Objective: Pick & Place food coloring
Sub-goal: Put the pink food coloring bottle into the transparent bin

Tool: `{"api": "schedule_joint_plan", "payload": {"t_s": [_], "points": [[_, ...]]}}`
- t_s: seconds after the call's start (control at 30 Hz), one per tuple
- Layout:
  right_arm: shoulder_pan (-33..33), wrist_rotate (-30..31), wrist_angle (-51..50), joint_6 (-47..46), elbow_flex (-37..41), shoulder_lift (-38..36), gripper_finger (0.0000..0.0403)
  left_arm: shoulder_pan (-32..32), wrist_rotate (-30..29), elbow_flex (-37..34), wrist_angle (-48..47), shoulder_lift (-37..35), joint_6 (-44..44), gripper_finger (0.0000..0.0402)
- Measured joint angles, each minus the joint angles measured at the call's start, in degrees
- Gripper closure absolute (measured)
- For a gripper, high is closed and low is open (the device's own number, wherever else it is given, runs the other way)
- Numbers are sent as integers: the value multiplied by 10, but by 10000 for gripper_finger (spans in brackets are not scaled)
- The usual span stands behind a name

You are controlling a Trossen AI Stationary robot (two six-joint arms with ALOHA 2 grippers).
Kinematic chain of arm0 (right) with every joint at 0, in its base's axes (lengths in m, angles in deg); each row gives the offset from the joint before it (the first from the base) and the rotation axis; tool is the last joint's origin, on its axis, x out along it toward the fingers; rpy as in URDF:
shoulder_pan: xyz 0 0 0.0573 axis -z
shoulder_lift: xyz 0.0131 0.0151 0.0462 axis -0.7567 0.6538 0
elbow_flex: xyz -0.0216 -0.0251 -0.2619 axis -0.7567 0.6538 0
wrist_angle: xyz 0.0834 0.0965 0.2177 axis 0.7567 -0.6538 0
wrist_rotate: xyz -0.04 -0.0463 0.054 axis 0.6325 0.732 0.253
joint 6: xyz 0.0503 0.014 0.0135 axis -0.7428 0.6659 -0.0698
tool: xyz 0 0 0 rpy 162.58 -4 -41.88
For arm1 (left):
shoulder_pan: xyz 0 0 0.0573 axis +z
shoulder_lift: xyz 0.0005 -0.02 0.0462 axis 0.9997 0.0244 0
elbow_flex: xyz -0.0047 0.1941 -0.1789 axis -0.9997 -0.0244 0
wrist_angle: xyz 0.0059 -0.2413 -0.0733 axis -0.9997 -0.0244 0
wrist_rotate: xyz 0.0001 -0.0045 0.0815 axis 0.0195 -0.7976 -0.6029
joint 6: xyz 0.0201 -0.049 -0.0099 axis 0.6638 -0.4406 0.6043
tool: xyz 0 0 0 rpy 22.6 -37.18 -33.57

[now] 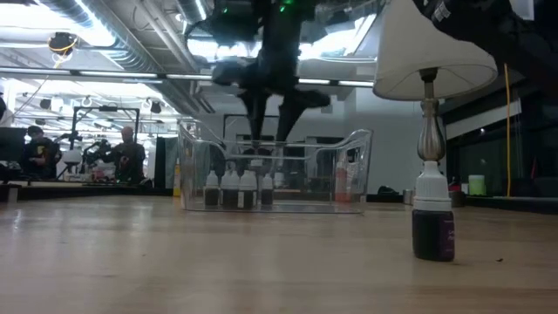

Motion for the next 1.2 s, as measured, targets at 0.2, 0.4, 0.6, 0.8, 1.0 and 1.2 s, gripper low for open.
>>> {"api": "schedule_joint_plan", "payload": {"t_s": [0.2, 0.4, 0.6, 0.8, 1.0, 1.2], "points": [[-49, 78, -90, -18, 0, -41, 228, 0, 0, 0, -8, 0, -2, 200], [-154, 143, -118, -116, 4, -79, 230, 0, -1, 0, -26, -2, -15, 203], [-238, 68, -118, -234, 12, -78, 230, 0, -1, 0, -31, -2, -16, 199], [-315, -22, -120, -437, 54, -82, 230, 0, -1, 0, -32, -2, -5, 204], [-392, -37, -118, -614, 99, -114, 230, 0, -13, 0, -32, -8, 0, 205], [-454, -92, -119, -716, 264, -230, 230, 0, -49, 0, -32, -8, 0, 206]]}}
